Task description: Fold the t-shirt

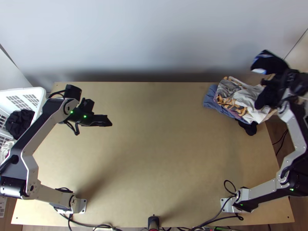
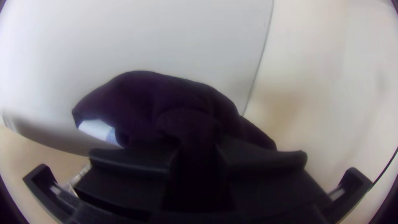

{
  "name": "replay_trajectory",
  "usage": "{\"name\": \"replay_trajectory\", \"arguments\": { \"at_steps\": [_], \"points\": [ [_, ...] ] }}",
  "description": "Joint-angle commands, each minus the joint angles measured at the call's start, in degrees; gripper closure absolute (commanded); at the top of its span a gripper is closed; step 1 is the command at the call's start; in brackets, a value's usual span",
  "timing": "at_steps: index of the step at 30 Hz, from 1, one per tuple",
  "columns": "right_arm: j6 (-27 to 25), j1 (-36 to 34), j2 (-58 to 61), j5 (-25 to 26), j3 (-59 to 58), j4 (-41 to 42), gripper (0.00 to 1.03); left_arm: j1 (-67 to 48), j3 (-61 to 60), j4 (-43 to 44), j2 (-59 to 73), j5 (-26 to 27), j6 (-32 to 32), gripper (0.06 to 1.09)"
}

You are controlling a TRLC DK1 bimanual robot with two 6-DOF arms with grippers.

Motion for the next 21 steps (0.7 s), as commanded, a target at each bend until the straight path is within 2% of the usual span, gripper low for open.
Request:
{"name": "replay_trajectory", "arguments": {
  "at_steps": [1, 12, 21],
  "points": [
    [0.5, 6.9, 3.7, 1.9, -3.7, 1.5, 1.00, 3.4, -1.7, -0.8, -1.6, 0.1, 2.1, 0.10],
    [0.1, 13.9, 3.8, 3.1, -12.0, 3.0, 1.00, 5.6, -1.9, -1.8, -2.1, 0.1, 4.0, 0.10],
    [-3.1, 14.9, 10.3, 3.4, -15.7, 3.5, 1.00, 5.3, -1.8, -1.8, -2.1, 0.2, 3.9, 0.10]
  ]
}}
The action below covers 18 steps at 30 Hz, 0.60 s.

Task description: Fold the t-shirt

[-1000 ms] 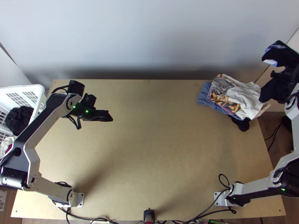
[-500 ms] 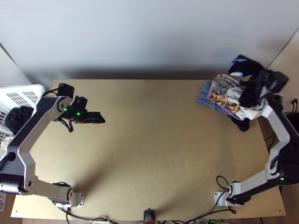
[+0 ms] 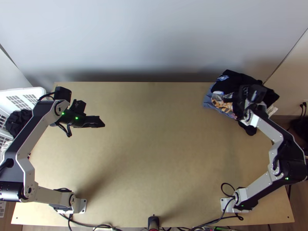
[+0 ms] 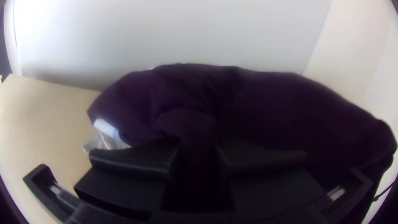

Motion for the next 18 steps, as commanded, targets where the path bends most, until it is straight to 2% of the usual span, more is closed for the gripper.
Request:
{"name": "replay_trajectory", "arguments": {
  "at_steps": [1, 3, 8, 9, 15, 18],
  "points": [
    [-2.2, 1.3, 4.5, 0.3, -2.9, 0.2, 0.96, 0.1, -0.1, -0.1, -0.2, 0.0, 0.3, 0.10],
    [-1.6, 0.8, 4.5, 0.3, -3.3, 0.5, 0.67, 0.4, -0.1, -0.3, -0.5, 0.0, 0.3, 0.10],
    [1.3, -0.2, 2.4, 0.2, -3.4, 0.4, 0.09, 0.7, -0.6, -0.6, -1.2, -0.1, 0.5, 0.10],
    [1.5, -0.6, 1.6, 0.2, -3.5, 0.1, 0.05, 0.7, -0.7, -0.6, -1.4, -0.1, 0.5, 0.10],
    [2.2, -2.9, -6.5, -0.4, -2.2, -3.0, 0.05, 0.8, -1.6, -0.6, -2.4, 0.0, 0.3, 0.10],
    [4.1, -4.4, -11.1, -1.9, 0.7, -5.9, 0.05, 0.8, -2.0, -0.6, -3.1, 0.0, 0.1, 0.10]
  ]
}}
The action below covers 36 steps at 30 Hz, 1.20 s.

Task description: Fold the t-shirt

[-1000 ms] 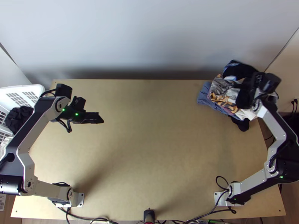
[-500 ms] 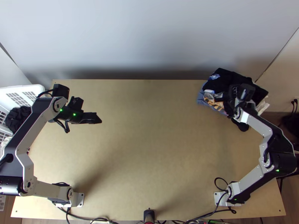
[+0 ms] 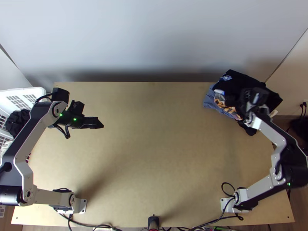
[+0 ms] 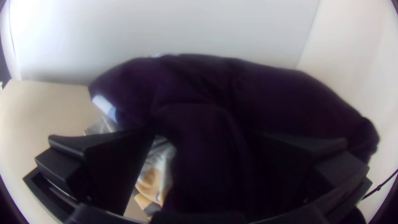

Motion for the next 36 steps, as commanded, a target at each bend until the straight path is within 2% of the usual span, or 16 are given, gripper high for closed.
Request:
{"name": "replay_trajectory", "arguments": {
  "at_steps": [1, 5, 11, 22, 27, 29, 36],
  "points": [
    [3.0, -2.8, -9.1, -2.0, 4.4, -4.2, 0.05, 0.1, -1.0, -0.1, -1.5, 0.0, -0.4, 0.10],
    [4.7, -3.1, -12.6, -2.8, 9.5, -7.7, 0.05, 0.0, -1.3, -0.1, -1.9, 0.0, -0.9, 0.10],
    [5.4, -2.7, -12.0, -4.4, 15.0, -8.7, 0.05, -0.8, -1.2, -0.1, -2.3, 0.1, -1.9, 0.10],
    [7.8, -1.7, 8.1, -4.6, 26.4, -3.1, 0.05, -0.8, -6.8, -0.8, -8.3, 0.0, -3.4, 0.10],
    [9.1, -1.5, 9.9, -4.6, 21.6, -2.9, 0.05, -0.1, -8.1, -2.2, -11.2, -0.1, -3.2, 0.10],
    [9.0, -1.5, 10.4, -4.6, 17.4, -0.4, 0.05, 0.1, -7.9, -2.4, -11.5, -0.1, -3.2, 0.10],
    [7.1, -3.1, 14.4, -4.6, 8.3, 1.0, 0.05, -1.2, -7.7, -2.8, -11.7, 0.0, -4.4, 0.10]
  ]
}}
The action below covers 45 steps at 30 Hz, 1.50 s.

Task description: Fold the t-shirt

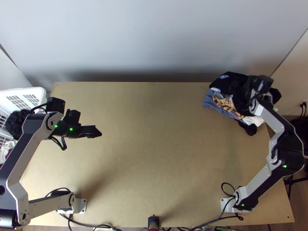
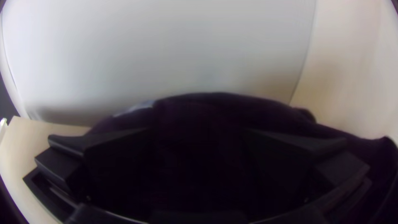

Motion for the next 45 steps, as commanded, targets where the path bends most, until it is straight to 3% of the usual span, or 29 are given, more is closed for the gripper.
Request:
{"name": "replay_trajectory", "arguments": {
  "at_steps": [1, 10, 21, 37, 40, 45],
  "points": [
    [-1.0, -1.8, 4.6, 0.0, -7.5, 1.4, 0.05, -1.2, -0.1, -0.5, -1.1, 0.0, -1.2, 0.10],
    [-2.6, -5.8, 8.0, 0.0, -12.1, 2.3, 0.05, -1.1, -0.6, -2.7, -4.4, -0.1, -0.9, 0.10],
    [0.6, -4.6, -7.1, -2.2, -11.0, -0.6, 0.05, -1.3, -0.8, -3.5, -7.2, -0.1, -0.9, 0.10],
    [3.9, 5.3, -28.4, -2.6, -2.1, -11.3, 0.05, -2.0, 2.6, -3.5, -12.2, -0.1, -1.0, 0.10],
    [4.2, 8.5, -34.5, -2.4, -4.2, -12.4, 0.05, -2.0, 3.1, -0.4, -17.0, -3.1, -2.9, 0.10],
    [9.6, 11.9, -44.8, -2.5, -11.6, -13.8, 0.05, -0.7, 1.0, 4.0, -23.3, -7.4, -3.8, 0.10]
  ]
}}
